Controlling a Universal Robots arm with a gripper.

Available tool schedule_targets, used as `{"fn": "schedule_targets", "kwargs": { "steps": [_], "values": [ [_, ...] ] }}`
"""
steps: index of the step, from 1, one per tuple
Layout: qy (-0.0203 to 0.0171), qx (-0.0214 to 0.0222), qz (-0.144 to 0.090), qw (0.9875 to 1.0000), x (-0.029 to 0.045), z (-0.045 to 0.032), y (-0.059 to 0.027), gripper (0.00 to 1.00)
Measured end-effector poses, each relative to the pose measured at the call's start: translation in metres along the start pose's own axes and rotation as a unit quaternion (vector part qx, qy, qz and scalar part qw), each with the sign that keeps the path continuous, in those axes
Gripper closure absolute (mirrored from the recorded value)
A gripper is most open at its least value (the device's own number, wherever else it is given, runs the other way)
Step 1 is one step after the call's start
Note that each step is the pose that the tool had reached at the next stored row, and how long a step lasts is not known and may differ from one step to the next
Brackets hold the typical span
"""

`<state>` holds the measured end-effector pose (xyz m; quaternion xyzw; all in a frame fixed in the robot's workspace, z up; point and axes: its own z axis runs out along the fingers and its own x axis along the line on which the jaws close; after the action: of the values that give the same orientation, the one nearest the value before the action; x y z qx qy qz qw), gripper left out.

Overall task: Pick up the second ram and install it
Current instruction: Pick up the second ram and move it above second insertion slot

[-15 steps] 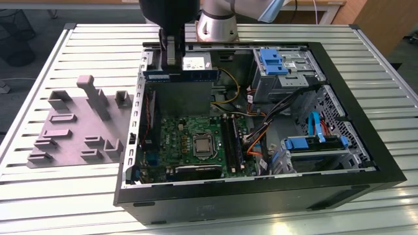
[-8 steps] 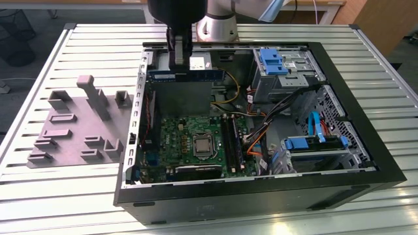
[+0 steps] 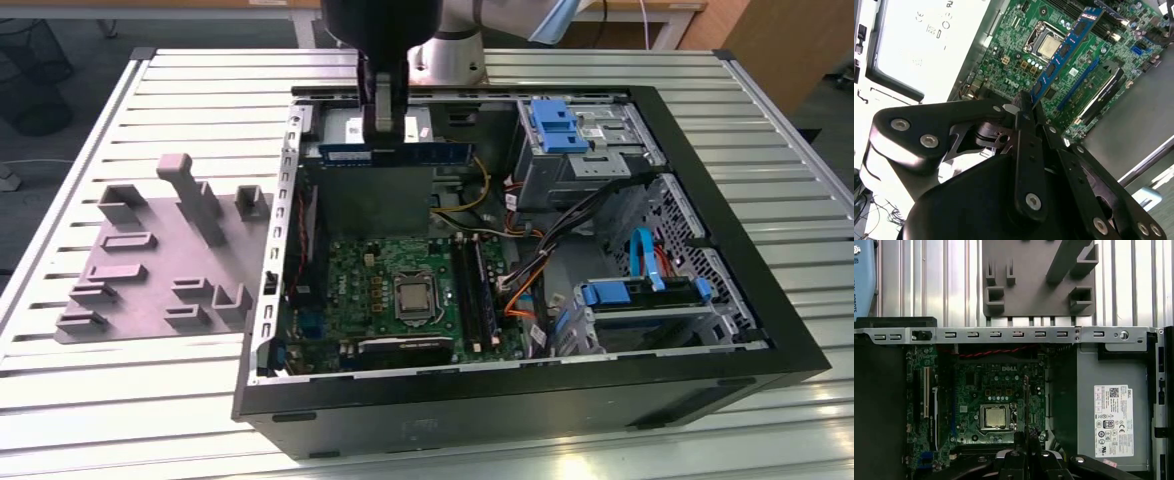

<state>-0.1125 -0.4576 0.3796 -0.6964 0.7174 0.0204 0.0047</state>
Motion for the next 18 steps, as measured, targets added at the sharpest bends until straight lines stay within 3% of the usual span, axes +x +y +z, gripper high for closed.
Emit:
{"fn": "schedule_targets", "kwargs": {
  "steps": [12,18],
  "values": [
    [0.0000,0.0000,0.000,1.0000,-0.0004,-0.0002,-0.0121,0.86],
    [-0.0001,0.0000,0.000,1.0000,-0.0007,-0.0003,-0.0228,0.86]
  ]
}}
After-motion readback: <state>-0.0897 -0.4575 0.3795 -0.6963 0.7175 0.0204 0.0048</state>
